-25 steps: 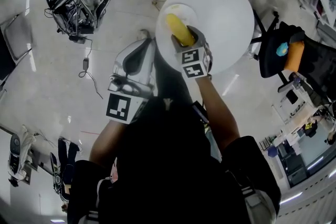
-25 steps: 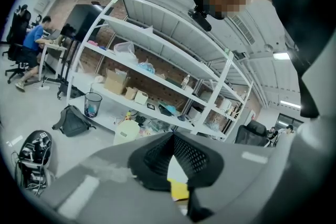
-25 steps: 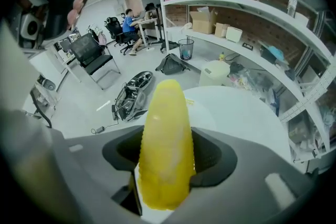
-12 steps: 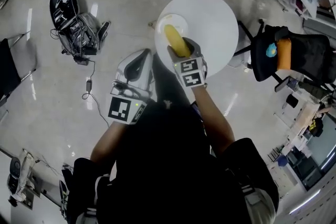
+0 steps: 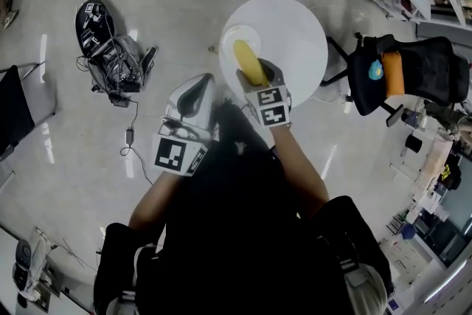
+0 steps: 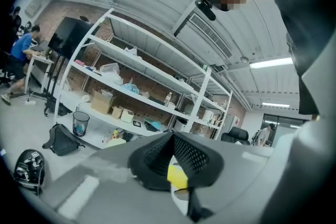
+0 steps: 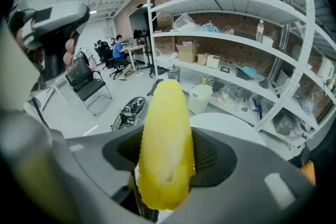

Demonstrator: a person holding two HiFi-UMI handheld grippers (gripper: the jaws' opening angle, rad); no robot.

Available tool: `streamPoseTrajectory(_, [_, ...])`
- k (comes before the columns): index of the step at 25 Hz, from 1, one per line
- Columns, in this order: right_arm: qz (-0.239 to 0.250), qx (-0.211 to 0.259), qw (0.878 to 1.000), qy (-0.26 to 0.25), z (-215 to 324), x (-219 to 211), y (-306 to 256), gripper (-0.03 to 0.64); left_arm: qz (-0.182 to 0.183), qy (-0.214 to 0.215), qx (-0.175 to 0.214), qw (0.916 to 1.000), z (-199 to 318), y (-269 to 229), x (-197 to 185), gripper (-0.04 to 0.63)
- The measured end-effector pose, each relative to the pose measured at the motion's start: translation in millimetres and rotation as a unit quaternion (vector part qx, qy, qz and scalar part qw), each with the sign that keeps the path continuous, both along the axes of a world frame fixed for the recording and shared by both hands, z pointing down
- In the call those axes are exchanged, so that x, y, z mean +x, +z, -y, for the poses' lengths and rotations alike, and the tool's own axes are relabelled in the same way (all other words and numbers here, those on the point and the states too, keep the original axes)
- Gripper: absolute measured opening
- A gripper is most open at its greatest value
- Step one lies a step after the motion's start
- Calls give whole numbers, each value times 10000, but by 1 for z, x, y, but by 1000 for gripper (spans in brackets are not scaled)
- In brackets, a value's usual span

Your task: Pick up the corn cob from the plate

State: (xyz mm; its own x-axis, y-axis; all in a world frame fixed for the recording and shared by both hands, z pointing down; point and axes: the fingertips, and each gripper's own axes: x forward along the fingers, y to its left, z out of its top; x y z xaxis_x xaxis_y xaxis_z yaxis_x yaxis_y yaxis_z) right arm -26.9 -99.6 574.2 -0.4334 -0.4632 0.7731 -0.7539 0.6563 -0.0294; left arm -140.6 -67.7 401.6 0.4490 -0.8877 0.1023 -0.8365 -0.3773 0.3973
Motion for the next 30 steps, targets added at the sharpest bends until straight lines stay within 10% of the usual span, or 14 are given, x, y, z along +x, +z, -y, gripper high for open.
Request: streamPoseTrajectory(30, [754, 495, 9955, 304, -79, 68, -54, 265, 170, -45, 460, 9988, -80, -42, 76, 3])
